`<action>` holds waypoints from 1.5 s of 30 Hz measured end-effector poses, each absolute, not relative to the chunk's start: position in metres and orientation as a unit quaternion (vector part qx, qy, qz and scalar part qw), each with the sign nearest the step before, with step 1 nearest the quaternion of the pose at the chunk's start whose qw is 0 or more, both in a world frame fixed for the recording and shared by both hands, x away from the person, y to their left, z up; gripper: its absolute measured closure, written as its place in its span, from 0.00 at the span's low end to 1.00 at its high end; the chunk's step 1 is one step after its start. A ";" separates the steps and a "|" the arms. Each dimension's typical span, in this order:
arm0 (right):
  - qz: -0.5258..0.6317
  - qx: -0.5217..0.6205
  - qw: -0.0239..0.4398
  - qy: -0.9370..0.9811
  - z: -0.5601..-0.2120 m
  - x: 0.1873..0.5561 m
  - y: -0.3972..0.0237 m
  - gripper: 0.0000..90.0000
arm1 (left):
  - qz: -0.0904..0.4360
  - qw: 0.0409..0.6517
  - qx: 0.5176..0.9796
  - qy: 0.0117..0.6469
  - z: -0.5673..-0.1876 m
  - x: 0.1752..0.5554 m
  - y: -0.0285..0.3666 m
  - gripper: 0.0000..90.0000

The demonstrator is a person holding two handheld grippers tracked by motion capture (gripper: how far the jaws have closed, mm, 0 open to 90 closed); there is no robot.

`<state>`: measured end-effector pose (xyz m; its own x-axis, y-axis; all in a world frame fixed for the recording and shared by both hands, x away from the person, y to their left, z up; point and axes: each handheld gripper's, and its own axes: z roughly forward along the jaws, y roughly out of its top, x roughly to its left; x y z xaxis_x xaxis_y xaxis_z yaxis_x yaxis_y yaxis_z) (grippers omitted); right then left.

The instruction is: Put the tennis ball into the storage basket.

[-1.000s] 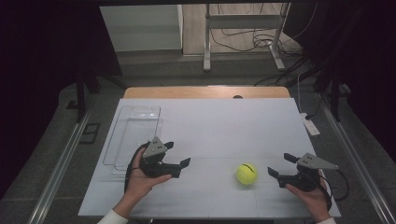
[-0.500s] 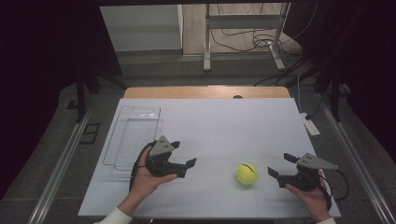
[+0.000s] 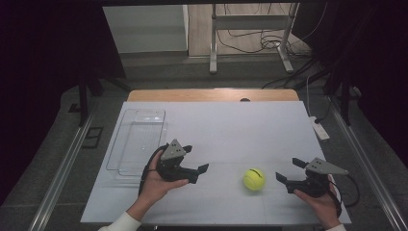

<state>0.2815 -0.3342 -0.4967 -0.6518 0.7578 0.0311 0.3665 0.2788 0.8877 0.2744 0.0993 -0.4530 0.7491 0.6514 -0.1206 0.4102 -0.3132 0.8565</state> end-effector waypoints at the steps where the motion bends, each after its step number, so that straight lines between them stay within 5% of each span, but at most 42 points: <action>1: 0.478 0.364 0.205 0.773 -0.497 0.282 -0.334 0.13 | 0.124 0.484 0.801 0.330 -0.453 0.275 0.098 0.16; 45: 0.476 0.363 0.206 0.774 -0.497 0.282 -0.334 0.13 | 0.073 0.477 0.828 0.285 -0.456 0.288 0.048 0.15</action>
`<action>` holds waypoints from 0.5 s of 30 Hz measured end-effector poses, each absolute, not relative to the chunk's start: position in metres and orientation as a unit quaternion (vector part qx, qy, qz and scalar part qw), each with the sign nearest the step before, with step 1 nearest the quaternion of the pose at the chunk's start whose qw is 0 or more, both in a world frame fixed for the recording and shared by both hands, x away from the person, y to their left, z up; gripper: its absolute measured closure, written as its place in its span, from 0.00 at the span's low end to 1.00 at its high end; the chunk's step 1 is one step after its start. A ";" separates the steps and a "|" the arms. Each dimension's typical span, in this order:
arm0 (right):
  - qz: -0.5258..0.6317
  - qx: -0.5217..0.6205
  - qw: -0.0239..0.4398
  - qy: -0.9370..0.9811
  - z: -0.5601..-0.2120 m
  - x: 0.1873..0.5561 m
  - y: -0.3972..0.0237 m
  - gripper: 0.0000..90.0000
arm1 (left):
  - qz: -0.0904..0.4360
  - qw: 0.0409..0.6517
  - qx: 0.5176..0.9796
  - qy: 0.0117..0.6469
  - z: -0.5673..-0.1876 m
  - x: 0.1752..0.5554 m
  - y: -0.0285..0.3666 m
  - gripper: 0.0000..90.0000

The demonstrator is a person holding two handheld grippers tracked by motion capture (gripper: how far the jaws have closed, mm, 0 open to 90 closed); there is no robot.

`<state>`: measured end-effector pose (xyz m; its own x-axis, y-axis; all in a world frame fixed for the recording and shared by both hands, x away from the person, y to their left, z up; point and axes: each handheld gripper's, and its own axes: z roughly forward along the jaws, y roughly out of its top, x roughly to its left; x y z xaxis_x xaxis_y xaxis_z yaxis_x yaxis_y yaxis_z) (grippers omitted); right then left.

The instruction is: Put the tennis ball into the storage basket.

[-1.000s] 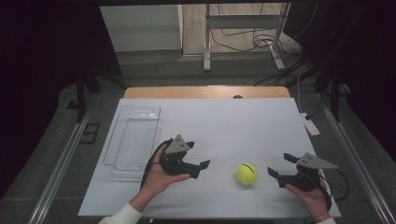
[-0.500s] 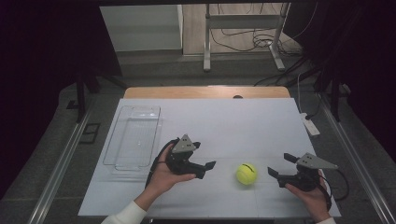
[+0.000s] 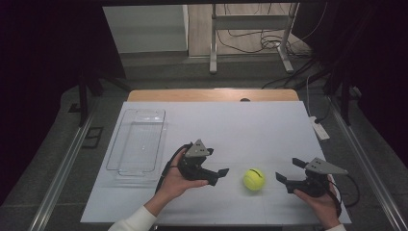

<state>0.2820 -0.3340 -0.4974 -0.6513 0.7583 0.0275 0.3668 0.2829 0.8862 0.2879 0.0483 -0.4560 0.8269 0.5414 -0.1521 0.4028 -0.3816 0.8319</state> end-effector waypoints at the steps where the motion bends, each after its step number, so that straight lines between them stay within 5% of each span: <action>1: 0.476 0.364 0.206 0.774 -0.497 0.282 -0.334 0.13 | 0.071 0.477 0.829 0.284 -0.456 0.288 0.047 0.15; 15: 0.477 0.363 0.204 0.774 -0.498 0.282 -0.334 0.13 | 0.056 0.474 0.835 0.273 -0.458 0.291 0.032 0.14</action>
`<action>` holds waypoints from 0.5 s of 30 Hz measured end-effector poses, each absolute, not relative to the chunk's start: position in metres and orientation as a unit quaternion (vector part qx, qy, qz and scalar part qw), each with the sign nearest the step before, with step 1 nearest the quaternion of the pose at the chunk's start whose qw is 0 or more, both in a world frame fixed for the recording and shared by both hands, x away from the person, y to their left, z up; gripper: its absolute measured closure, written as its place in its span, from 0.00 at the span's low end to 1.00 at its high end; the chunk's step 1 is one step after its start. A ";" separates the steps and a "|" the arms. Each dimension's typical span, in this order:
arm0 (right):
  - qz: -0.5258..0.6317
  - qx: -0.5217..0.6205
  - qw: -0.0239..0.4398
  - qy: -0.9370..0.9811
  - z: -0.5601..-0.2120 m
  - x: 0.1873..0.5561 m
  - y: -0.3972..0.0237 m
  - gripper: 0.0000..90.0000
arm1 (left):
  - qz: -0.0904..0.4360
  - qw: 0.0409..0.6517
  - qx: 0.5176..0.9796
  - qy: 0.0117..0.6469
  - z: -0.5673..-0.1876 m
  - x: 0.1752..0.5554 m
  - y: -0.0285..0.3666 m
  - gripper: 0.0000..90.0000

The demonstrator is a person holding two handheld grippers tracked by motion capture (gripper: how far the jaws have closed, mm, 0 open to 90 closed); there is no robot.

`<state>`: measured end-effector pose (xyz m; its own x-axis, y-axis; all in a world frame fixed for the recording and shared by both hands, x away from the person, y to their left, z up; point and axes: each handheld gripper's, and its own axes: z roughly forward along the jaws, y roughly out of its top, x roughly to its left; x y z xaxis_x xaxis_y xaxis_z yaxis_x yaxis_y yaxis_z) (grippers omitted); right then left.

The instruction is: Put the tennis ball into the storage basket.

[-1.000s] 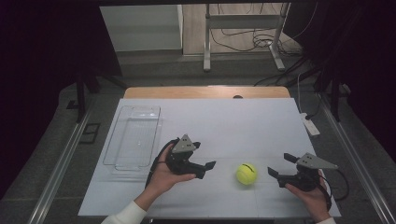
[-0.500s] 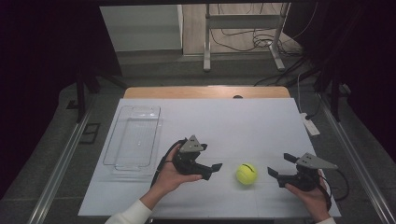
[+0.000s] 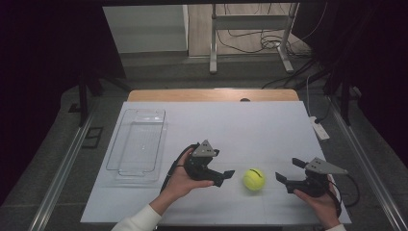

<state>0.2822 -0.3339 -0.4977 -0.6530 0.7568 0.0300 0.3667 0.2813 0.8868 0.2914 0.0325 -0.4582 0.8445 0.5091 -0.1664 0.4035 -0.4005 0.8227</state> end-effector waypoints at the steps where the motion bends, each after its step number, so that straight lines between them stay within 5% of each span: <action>1: 0.476 0.363 0.205 0.774 -0.498 0.282 -0.334 0.13 | 0.055 0.474 0.836 0.271 -0.458 0.292 0.031 0.14; 15: 0.476 0.363 0.205 0.774 -0.498 0.282 -0.334 0.13 | 0.042 0.465 0.847 0.253 -0.462 0.292 0.014 0.12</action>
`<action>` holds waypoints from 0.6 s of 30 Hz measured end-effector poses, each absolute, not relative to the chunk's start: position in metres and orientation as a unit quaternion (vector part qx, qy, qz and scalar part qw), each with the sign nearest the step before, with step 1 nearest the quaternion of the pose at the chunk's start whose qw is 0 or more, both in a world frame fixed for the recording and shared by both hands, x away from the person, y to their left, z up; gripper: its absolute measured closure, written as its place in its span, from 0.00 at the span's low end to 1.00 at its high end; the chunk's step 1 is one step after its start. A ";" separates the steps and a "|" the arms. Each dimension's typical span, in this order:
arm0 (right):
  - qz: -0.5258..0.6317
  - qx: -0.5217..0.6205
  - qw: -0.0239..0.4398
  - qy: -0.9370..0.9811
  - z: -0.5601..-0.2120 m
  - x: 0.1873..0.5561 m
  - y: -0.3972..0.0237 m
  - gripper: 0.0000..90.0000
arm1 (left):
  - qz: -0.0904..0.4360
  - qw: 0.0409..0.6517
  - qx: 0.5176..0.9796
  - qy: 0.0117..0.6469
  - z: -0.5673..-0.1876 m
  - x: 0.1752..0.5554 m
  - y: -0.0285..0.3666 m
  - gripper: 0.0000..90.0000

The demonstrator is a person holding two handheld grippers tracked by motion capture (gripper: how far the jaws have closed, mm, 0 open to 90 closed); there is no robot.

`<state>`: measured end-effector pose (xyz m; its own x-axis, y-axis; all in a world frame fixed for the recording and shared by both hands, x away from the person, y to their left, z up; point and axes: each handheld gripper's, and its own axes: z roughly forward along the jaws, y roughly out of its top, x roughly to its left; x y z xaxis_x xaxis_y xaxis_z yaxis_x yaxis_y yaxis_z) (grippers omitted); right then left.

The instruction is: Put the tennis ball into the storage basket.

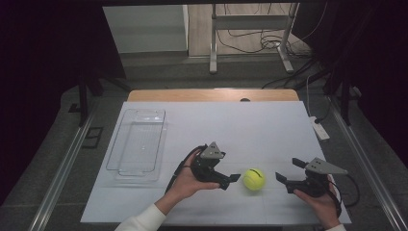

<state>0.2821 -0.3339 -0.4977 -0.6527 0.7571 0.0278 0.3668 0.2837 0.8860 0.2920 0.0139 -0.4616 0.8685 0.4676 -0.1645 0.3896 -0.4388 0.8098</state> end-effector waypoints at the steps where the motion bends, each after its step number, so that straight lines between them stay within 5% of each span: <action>1: 0.476 0.363 0.205 0.775 -0.498 0.282 -0.334 0.13 | 0.040 0.465 0.847 0.253 -0.462 0.292 0.012 0.12; 18: 0.476 0.363 0.205 0.774 -0.498 0.282 -0.334 0.13 | 0.029 0.463 0.853 0.239 -0.463 0.295 -0.007 0.12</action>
<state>0.2821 -0.3342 -0.4977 -0.6527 0.7571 0.0283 0.3665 0.2828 0.8864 0.2953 -0.0072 -0.4631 0.8840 0.4349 -0.1715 0.3809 -0.4571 0.8037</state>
